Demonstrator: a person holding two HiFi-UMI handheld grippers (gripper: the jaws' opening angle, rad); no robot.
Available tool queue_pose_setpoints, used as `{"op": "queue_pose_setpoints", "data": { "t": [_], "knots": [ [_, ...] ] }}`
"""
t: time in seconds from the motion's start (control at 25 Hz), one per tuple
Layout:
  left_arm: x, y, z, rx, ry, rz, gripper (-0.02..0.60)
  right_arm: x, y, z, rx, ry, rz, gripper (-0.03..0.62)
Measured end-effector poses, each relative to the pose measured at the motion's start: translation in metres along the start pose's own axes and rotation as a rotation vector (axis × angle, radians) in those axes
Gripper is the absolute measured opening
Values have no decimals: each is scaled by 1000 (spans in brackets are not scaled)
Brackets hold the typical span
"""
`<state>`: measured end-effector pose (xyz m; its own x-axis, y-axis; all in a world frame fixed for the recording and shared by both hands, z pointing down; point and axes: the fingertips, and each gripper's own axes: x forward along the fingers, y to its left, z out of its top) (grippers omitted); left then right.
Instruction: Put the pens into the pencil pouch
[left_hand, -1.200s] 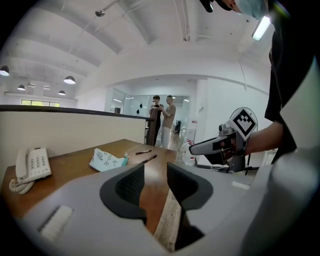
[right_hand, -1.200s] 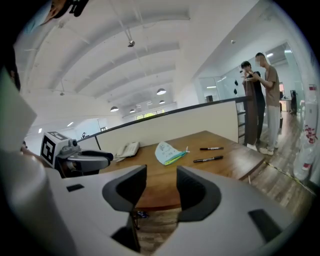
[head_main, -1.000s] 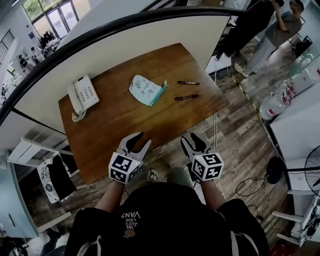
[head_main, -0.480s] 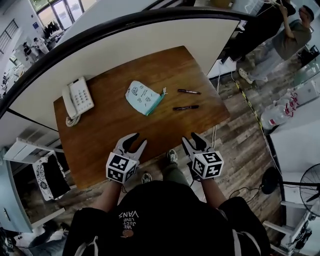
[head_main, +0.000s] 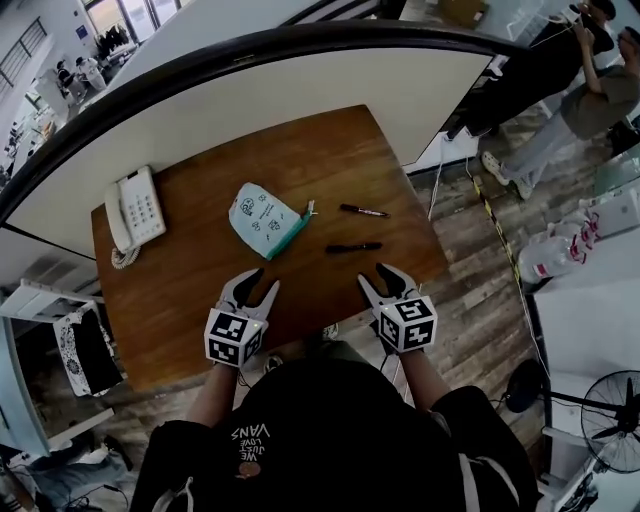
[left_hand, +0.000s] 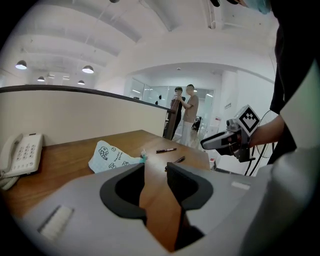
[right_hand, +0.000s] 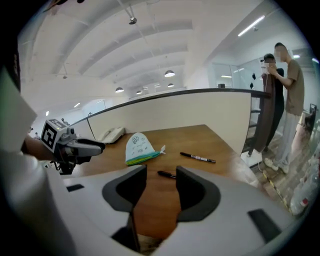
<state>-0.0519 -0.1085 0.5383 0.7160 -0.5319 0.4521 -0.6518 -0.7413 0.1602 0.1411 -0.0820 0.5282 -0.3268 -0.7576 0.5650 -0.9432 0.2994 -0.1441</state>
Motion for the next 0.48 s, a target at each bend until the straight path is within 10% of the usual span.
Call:
{"op": "queue_pose_setpoints", "data": {
  "t": [0.48],
  "knots": [
    [40,12,-10,-45,56,108,126,60,-60,-22,-385,239,186,155]
  ]
}}
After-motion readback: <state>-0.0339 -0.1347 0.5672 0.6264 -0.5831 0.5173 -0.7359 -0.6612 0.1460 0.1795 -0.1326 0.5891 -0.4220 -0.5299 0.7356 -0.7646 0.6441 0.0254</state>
